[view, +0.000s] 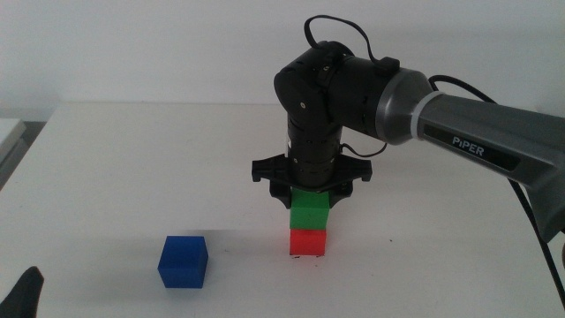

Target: Stack red cubes first, then green, then blue cubes in a specific spot.

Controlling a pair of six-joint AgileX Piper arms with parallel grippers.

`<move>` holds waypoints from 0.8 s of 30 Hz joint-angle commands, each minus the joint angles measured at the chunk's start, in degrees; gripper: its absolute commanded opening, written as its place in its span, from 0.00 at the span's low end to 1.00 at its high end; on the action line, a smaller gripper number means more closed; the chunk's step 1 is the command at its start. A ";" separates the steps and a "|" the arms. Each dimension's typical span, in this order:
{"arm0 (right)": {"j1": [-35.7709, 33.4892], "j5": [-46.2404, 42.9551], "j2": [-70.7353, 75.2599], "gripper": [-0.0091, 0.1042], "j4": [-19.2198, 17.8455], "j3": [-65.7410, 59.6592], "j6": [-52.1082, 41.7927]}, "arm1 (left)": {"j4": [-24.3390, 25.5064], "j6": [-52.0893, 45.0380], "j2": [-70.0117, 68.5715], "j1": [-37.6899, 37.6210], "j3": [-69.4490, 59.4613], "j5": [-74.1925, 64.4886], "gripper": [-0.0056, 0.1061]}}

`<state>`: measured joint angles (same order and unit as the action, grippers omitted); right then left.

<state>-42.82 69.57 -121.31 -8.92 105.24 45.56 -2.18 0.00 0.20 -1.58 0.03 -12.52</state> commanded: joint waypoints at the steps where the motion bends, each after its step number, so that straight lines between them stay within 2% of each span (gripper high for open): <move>1: 0.14 0.39 -0.27 0.54 0.01 0.19 0.08 | -0.20 0.00 -0.20 0.10 -0.03 0.77 0.88; 5: 0.14 0.39 -0.27 0.71 0.01 0.19 -0.41 | -0.20 0.00 -0.20 0.10 -0.03 0.77 0.88; 7: 0.14 0.39 0.09 0.76 0.01 0.19 -0.41 | -0.20 0.00 -0.20 0.10 -0.03 0.77 0.88; 12: -1.82 0.39 12.71 0.77 -4.11 -0.79 -5.98 | -0.20 0.00 -0.20 0.10 -0.03 0.77 0.88; 14: -2.11 0.39 19.01 0.77 -4.67 -4.68 -9.16 | -0.20 0.00 -0.20 0.10 -0.03 0.77 0.88; 17: -2.11 0.39 29.43 0.77 -3.83 -13.03 -14.69 | -0.20 0.00 -0.20 0.10 -0.03 0.77 0.88; 21: -1.59 -5.44 42.71 0.77 -3.31 -25.49 -22.38 | -0.20 0.00 -0.20 0.10 -0.03 0.77 0.88; 24: 0.26 -10.54 53.95 0.77 -0.84 -35.30 -28.15 | -0.20 0.00 -0.20 0.10 -0.03 0.77 0.88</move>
<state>-43.61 61.92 -72.59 -10.28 73.94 21.33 -2.18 0.00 0.20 -1.58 0.03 -12.52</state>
